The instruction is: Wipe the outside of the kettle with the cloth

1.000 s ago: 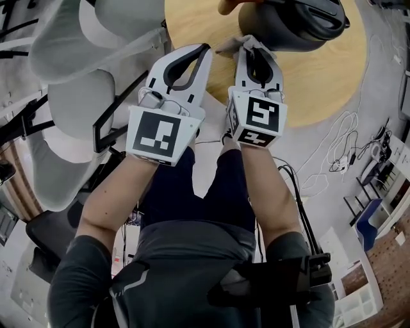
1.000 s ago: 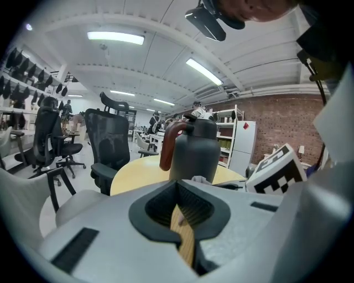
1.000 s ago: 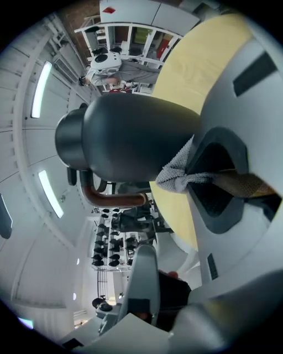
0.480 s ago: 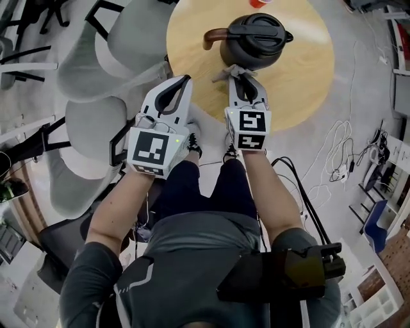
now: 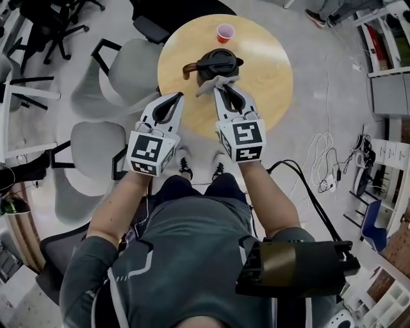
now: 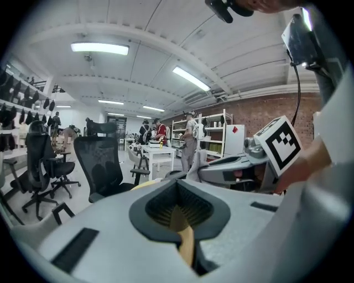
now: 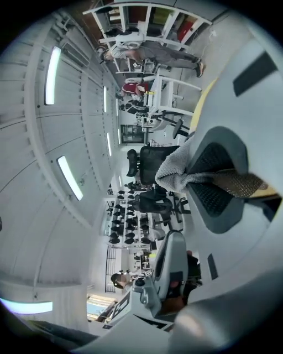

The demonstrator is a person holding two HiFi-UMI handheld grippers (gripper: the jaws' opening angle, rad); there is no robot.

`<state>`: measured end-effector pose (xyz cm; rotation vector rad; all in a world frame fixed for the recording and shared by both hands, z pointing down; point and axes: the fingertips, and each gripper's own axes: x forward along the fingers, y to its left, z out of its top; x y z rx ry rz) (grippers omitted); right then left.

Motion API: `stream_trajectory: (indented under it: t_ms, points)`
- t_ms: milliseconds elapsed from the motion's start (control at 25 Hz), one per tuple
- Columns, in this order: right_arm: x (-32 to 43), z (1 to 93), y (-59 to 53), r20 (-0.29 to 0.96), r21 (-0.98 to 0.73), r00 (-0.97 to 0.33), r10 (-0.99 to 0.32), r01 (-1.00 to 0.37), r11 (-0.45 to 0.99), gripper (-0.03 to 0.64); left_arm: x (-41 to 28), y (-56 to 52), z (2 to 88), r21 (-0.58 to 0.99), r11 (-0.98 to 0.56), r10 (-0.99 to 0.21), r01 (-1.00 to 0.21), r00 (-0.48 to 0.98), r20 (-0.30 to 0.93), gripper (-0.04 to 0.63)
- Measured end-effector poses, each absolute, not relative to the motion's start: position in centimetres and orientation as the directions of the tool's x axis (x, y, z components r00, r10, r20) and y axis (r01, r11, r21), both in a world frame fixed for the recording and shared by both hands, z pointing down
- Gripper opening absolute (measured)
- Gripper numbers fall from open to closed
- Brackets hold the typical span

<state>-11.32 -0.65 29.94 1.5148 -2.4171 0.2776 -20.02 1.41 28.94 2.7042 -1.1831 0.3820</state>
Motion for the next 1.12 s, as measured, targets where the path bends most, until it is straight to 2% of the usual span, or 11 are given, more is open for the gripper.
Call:
stream_trajectory:
  t_ms: [240,440,760,1120]
  points:
    - [-11.2,22.3,0.4,0.258,-0.023,-0.476,-0.841,-0.873,0.487,0.055,-18.9,1.8,22.2,0.049,-0.709,-0.682,-0.704,0.702,0.206,0.008]
    - [-7.4,17.0,0.7,0.194,-0.035,-0.486,-0.852,-0.871,0.489,0.055,-17.1,1.9,17.0,0.054,-0.736,-0.661,-0.675,0.733,0.158,0.008]
    - [-4.6,13.0,2.8,0.129,-0.099,-0.527,-0.84,-0.849,0.518,0.055,-17.5,3.6,14.2,0.112,-0.699,-0.686,-0.706,0.707,0.174,0.008]
    - [-2.1,10.5,2.9,0.085,-0.106,-0.502,-0.861,-0.864,0.493,0.055,-18.0,2.8,11.9,0.049,-0.665,-0.737,-0.745,0.665,0.12,0.008]
